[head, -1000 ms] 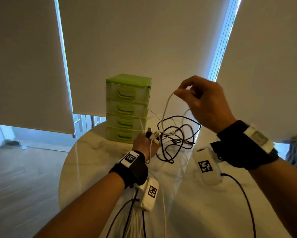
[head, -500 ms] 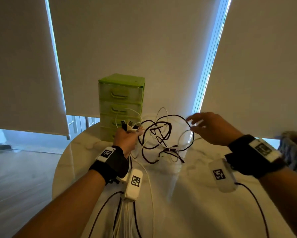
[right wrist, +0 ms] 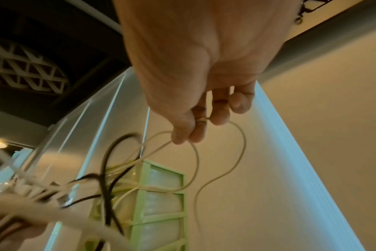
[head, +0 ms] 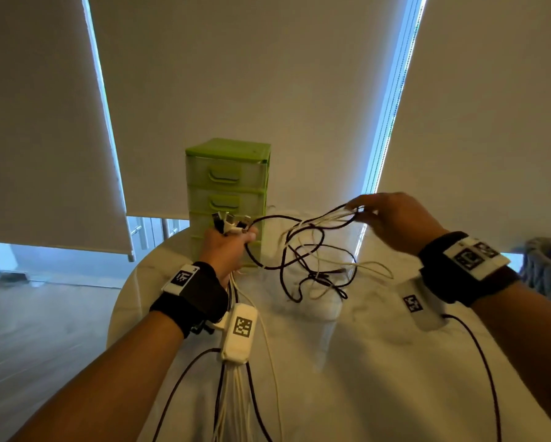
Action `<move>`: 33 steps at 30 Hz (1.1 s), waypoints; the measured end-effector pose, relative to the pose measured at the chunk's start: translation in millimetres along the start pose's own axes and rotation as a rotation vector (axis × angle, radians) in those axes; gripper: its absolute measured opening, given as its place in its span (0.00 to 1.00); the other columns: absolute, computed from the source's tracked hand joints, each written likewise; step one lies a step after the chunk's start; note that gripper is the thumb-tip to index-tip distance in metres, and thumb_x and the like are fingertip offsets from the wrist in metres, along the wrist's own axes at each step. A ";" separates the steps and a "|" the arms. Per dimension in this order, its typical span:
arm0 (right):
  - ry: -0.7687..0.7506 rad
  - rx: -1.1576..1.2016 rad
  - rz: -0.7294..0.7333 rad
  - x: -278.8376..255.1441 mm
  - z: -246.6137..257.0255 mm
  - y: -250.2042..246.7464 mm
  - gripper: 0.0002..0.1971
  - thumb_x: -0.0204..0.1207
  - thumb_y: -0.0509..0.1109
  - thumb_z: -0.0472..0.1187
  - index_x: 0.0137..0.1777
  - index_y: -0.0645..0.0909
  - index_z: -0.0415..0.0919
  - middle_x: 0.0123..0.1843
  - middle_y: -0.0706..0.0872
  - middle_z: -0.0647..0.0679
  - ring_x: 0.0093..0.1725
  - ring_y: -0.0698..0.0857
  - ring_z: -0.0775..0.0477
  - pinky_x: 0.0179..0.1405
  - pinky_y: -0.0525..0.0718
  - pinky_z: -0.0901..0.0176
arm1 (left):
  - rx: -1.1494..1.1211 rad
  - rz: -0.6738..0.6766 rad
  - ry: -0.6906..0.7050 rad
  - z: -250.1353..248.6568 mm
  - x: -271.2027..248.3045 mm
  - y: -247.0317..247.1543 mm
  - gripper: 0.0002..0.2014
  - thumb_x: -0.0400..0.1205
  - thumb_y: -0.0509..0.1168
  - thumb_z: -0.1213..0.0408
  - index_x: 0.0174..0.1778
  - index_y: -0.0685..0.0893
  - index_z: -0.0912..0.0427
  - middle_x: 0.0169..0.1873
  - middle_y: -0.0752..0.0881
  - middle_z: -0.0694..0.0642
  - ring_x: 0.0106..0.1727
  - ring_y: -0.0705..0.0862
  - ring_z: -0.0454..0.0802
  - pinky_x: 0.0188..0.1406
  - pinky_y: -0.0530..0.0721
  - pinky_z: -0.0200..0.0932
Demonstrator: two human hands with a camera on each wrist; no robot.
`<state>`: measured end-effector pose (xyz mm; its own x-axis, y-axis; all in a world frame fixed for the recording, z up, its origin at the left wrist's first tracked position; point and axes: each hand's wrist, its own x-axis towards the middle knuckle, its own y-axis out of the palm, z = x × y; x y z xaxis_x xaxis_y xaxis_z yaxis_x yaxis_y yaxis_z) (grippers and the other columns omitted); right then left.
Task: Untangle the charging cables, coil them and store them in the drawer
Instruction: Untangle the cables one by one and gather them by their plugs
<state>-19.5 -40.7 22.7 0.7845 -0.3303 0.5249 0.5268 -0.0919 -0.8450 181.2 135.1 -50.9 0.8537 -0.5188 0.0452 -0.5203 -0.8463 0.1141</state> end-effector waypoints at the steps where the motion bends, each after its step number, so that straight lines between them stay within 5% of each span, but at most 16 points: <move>1: 0.026 0.029 -0.055 -3.5 -11.4 -4.5 0.13 0.81 0.69 0.41 0.64 0.83 0.46 0.44 0.85 0.52 0.42 0.81 0.48 0.48 0.76 0.57 | -0.021 -0.038 -0.026 2.2 3.2 -0.9 0.11 0.79 0.70 0.69 0.57 0.86 0.64 0.28 0.78 0.50 0.27 0.72 0.47 0.21 0.71 0.34; 4: 0.109 -0.019 -0.088 -15.6 -34.7 -3.5 0.11 0.80 0.70 0.45 0.60 0.83 0.46 0.39 0.84 0.55 0.41 0.83 0.44 0.43 0.74 0.56 | -0.159 -0.151 -0.109 3.6 10.2 0.9 0.11 0.79 0.66 0.72 0.57 0.84 0.61 0.34 0.78 0.53 0.26 0.69 0.46 0.10 0.67 0.30; 9: 0.255 -0.180 -0.179 -28.7 -41.4 8.1 0.10 0.82 0.61 0.47 0.51 0.83 0.46 0.42 0.89 0.46 0.44 0.85 0.33 0.41 0.79 0.49 | -0.349 -0.292 -0.162 -5.7 6.1 10.1 0.04 0.81 0.64 0.70 0.50 0.79 0.59 0.29 0.72 0.52 0.26 0.68 0.47 0.14 0.68 0.35; 12: 0.366 0.137 -0.239 -37.0 -60.6 9.0 0.14 0.77 0.60 0.49 0.43 0.85 0.45 0.43 0.90 0.43 0.41 0.85 0.40 0.44 0.81 0.51 | -0.358 -0.359 -0.126 -3.9 3.4 5.4 0.03 0.82 0.66 0.66 0.44 0.79 0.56 0.29 0.73 0.51 0.28 0.70 0.46 0.22 0.70 0.37; 14: 0.563 0.501 -0.499 -41.8 -78.1 -3.1 0.12 0.74 0.59 0.44 0.37 0.83 0.43 0.44 0.90 0.37 0.26 0.81 0.52 0.31 0.78 0.62 | -0.359 -0.396 -0.112 0.2 4.4 -5.5 0.03 0.82 0.67 0.66 0.46 0.78 0.55 0.31 0.74 0.50 0.29 0.72 0.45 0.23 0.70 0.38; 16: 0.835 0.771 -0.672 -50.0 -100.8 -15.9 0.11 0.78 0.58 0.35 0.42 0.82 0.34 0.39 0.87 0.36 0.12 0.71 0.59 0.13 0.67 0.71 | -0.365 -0.440 -0.123 7.2 7.3 -17.9 0.06 0.81 0.67 0.68 0.52 0.78 0.56 0.33 0.75 0.51 0.31 0.73 0.46 0.25 0.71 0.39; 17: 0.909 0.760 -0.618 -53.7 -113.4 -18.5 0.12 0.79 0.57 0.33 0.48 0.82 0.29 0.31 0.86 0.39 0.10 0.68 0.59 0.10 0.62 0.73 | -0.364 -0.450 -0.124 10.8 8.8 -22.0 0.08 0.81 0.67 0.68 0.54 0.78 0.56 0.35 0.76 0.52 0.33 0.74 0.47 0.27 0.72 0.39; 19: 0.910 0.508 -0.281 -58.6 -128.7 -15.6 0.11 0.79 0.61 0.28 0.53 0.84 0.24 0.23 0.82 0.43 0.10 0.69 0.59 0.08 0.62 0.72 | -0.321 -0.424 -0.103 14.6 9.2 -22.7 0.10 0.81 0.69 0.67 0.56 0.79 0.57 0.38 0.79 0.52 0.38 0.77 0.49 0.30 0.75 0.40; 21: 0.833 0.223 0.121 -61.8 -128.1 -2.9 0.09 0.78 0.65 0.29 0.49 0.85 0.23 0.34 0.87 0.34 0.18 0.79 0.59 0.16 0.73 0.70 | -0.276 -0.395 -0.083 15.4 8.6 -18.4 0.08 0.80 0.70 0.64 0.53 0.80 0.56 0.37 0.79 0.51 0.38 0.78 0.48 0.31 0.77 0.42; 23: 0.801 -0.031 0.356 -62.2 -119.2 7.7 0.14 0.79 0.68 0.38 0.58 0.84 0.28 0.58 0.87 0.31 0.48 0.88 0.43 0.46 0.84 0.57 | -0.242 -0.335 -0.080 14.9 8.0 -13.9 0.06 0.80 0.71 0.63 0.46 0.79 0.54 0.33 0.77 0.50 0.32 0.76 0.45 0.28 0.76 0.41; 25: 0.701 -0.166 0.313 -55.3 -92.8 9.0 0.24 0.78 0.69 0.41 0.73 0.74 0.34 0.72 0.77 0.33 0.69 0.78 0.34 0.67 0.75 0.49 | -0.223 -0.265 -0.064 14.6 10.4 -11.8 0.07 0.80 0.71 0.63 0.48 0.79 0.56 0.27 0.72 0.49 0.23 0.70 0.42 0.19 0.71 0.36; 29: 0.267 0.081 -0.019 -32.5 -3.8 18.2 0.24 0.77 0.68 0.36 0.75 0.75 0.42 0.70 0.77 0.39 0.68 0.78 0.38 0.65 0.73 0.54 | -0.204 -0.170 -0.007 9.6 11.0 -8.6 0.11 0.80 0.71 0.66 0.58 0.83 0.60 0.21 0.67 0.46 0.14 0.64 0.38 0.14 0.64 0.32; 33: 0.296 0.237 0.473 -15.5 47.3 54.2 0.34 0.81 0.68 0.50 0.83 0.58 0.46 0.78 0.73 0.45 0.75 0.73 0.44 0.71 0.71 0.54 | -0.235 -0.137 -0.006 4.0 8.3 -8.8 0.15 0.81 0.69 0.68 0.64 0.82 0.64 0.21 0.66 0.46 0.13 0.63 0.37 0.13 0.63 0.30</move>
<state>12.4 3.9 -26.5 0.8448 -0.5348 0.0187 0.2287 0.3292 -0.9162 192.7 137.7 -55.4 0.9155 -0.4022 0.0077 -0.3798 -0.8580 0.3459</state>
